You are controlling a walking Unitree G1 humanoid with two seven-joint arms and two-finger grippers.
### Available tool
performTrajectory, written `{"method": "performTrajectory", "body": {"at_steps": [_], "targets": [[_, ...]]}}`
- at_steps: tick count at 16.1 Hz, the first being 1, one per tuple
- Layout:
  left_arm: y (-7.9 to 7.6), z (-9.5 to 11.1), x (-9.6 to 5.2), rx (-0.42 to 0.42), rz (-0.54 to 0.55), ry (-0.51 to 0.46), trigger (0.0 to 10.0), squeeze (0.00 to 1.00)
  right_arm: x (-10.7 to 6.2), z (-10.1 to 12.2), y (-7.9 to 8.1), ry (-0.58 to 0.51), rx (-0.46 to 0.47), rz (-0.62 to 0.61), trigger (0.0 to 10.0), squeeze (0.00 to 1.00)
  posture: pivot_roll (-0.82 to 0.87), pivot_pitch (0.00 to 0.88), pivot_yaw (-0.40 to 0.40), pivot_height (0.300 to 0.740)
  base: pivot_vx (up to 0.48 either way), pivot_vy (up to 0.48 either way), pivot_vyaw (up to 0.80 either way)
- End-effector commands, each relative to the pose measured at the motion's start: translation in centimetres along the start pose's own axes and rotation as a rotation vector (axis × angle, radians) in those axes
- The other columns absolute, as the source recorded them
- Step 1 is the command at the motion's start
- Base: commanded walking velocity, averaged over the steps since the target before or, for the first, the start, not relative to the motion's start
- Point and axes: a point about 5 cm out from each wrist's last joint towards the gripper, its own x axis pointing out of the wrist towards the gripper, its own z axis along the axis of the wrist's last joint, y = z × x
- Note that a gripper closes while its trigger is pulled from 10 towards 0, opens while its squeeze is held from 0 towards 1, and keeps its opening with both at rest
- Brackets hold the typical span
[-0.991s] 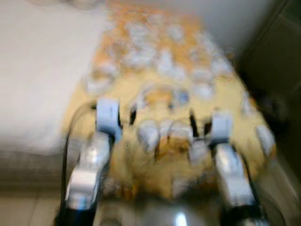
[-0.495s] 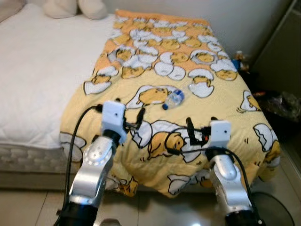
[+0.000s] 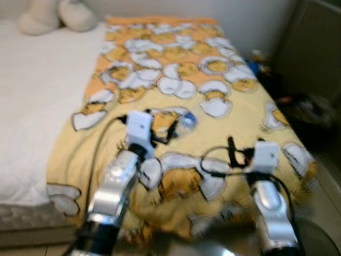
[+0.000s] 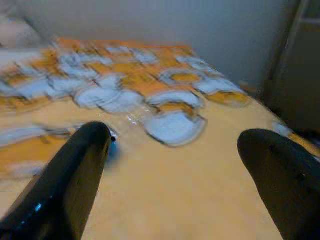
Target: Clean up the room
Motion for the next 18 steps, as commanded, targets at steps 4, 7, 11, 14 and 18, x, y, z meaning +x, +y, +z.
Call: {"method": "performTrajectory", "body": {"at_steps": [4, 7, 11, 14, 18], "targets": [[0.0, -0.2, 0.4, -0.052, 0.033, 0.005, 10.0, 0.0, -0.2, 0.4, -0.2, -0.01, -0.018, 0.01, 10.0, 0.04, 0.02, 0.0, 0.008, 0.723, 0.48, 0.0, 0.0], [0.6, -0.4, 0.1, -0.001, 0.112, 0.008, 10.0, 0.0, 0.4, 0.6, -0.3, 0.001, 0.001, 0.027, 10.0, 0.04, 0.04, 0.0, -0.004, 0.723, 0.452, 0.0, 0.0], [0.9, -1.2, -0.3, 0.026, 0.118, 0.066, 10.0, 0.0, 0.3, 0.7, -0.4, 0.008, 0.002, 0.031, 10.0, 0.04, 0.05, 0.0, -0.008, 0.723, 0.0, 0.0, 0.0], [0.6, -2.3, 0.7, 0.098, 0.054, 0.147, 10.0, 0.0, -0.4, 0.4, -0.2, 0.017, 0.006, 0.029, 10.0, 0.04, 0.04, 0.0, -0.003, 0.723, 0.0, 0.0, -0.78], [4.2, -3.8, 4.5, 0.183, 0.209, 0.345, 10.0, 0.0, -2.8, 0.0, -0.1, 0.045, -0.003, 0.019, 10.0, 0.04, -0.05, 0.052, 0.027, 0.723, 0.0, 0.0, -0.5]]}}
